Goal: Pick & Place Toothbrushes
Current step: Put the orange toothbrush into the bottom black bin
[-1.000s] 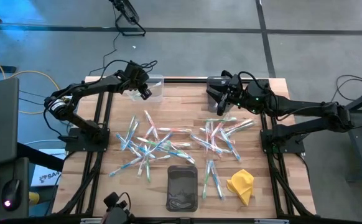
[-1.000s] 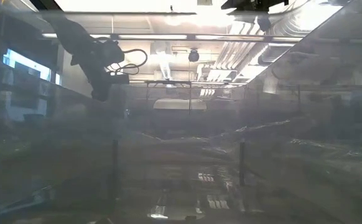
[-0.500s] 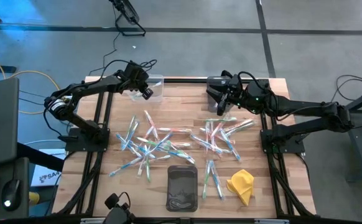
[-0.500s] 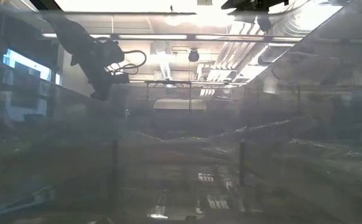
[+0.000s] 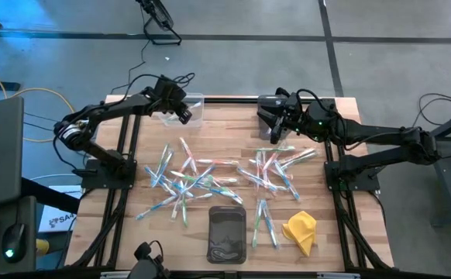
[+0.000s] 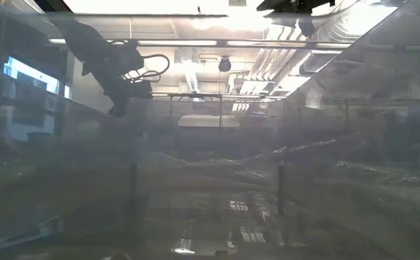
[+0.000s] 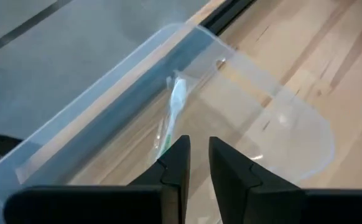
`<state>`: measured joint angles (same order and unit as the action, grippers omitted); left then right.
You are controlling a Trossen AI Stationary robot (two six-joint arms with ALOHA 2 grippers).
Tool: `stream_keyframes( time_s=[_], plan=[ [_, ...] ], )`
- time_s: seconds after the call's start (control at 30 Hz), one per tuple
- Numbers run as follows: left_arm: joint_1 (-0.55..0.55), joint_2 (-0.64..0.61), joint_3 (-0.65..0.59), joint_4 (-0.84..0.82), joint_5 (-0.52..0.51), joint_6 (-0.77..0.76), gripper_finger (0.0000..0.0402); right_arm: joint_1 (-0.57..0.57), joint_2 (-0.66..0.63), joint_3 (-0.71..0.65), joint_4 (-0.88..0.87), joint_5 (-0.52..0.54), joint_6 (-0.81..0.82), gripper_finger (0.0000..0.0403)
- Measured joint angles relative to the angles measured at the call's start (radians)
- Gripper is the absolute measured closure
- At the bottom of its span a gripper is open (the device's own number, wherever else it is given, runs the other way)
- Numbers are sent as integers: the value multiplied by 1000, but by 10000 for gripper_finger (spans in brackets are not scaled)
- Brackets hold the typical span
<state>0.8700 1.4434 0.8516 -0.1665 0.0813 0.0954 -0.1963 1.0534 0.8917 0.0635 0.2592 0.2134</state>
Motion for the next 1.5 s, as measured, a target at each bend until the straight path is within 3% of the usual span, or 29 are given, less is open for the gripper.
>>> stream_keyframes(
  time_s=[0.4,0.6,1.0,1.5],
  plan=[
    [0,-173,0,-33,24,-28,348,0,0,0,0,0,0,267],
    [-8,-277,0,-47,102,-53,348,0,0,0,0,0,0,267],
    [-183,-391,0,-46,115,-66,348,0,0,0,0,0,0,267],
    [-400,-401,0,-45,106,-84,348,0,0,0,0,0,0,267]
  ],
)
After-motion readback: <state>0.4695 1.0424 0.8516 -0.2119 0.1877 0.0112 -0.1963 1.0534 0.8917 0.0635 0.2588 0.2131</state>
